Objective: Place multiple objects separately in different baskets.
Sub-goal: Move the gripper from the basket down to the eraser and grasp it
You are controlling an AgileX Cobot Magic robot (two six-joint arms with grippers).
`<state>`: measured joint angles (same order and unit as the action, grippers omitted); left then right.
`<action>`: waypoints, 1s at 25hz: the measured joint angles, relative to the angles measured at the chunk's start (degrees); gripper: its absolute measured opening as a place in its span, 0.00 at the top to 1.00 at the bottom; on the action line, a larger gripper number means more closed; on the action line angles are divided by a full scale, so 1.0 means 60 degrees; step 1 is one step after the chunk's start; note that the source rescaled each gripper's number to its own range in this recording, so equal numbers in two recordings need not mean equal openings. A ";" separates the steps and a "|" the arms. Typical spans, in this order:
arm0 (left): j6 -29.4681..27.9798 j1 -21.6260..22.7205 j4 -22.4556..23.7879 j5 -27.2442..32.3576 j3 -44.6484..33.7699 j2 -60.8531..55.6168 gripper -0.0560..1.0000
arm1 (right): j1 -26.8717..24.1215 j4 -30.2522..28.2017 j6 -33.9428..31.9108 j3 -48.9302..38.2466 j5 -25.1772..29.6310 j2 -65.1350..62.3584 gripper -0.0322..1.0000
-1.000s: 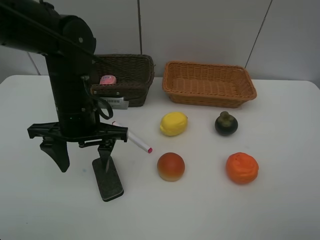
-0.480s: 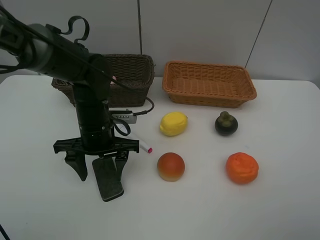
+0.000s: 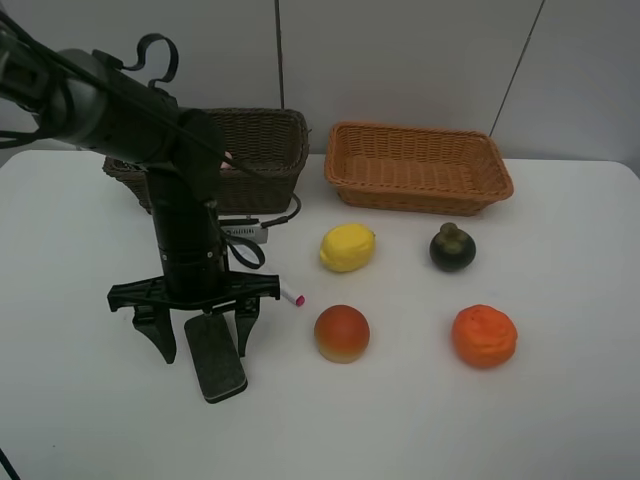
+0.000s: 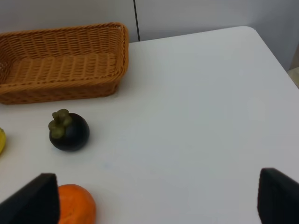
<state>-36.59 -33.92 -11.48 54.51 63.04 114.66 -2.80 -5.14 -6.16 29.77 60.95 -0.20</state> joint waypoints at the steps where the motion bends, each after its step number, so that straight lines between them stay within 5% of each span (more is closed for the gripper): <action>1: -0.0124 0.0049 0.0000 -0.0009 0.0000 0.0010 0.10 | 0.0000 0.0000 0.0000 0.0000 0.0000 0.0000 0.00; 25: -0.0738 0.0287 -0.0546 -0.0513 0.0148 0.0861 0.10 | 0.0000 0.0000 0.0000 0.0000 0.0000 0.0000 0.00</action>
<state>-41.01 -32.20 -14.76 51.43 63.92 119.83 -2.80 -5.14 -6.16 29.77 60.95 -0.20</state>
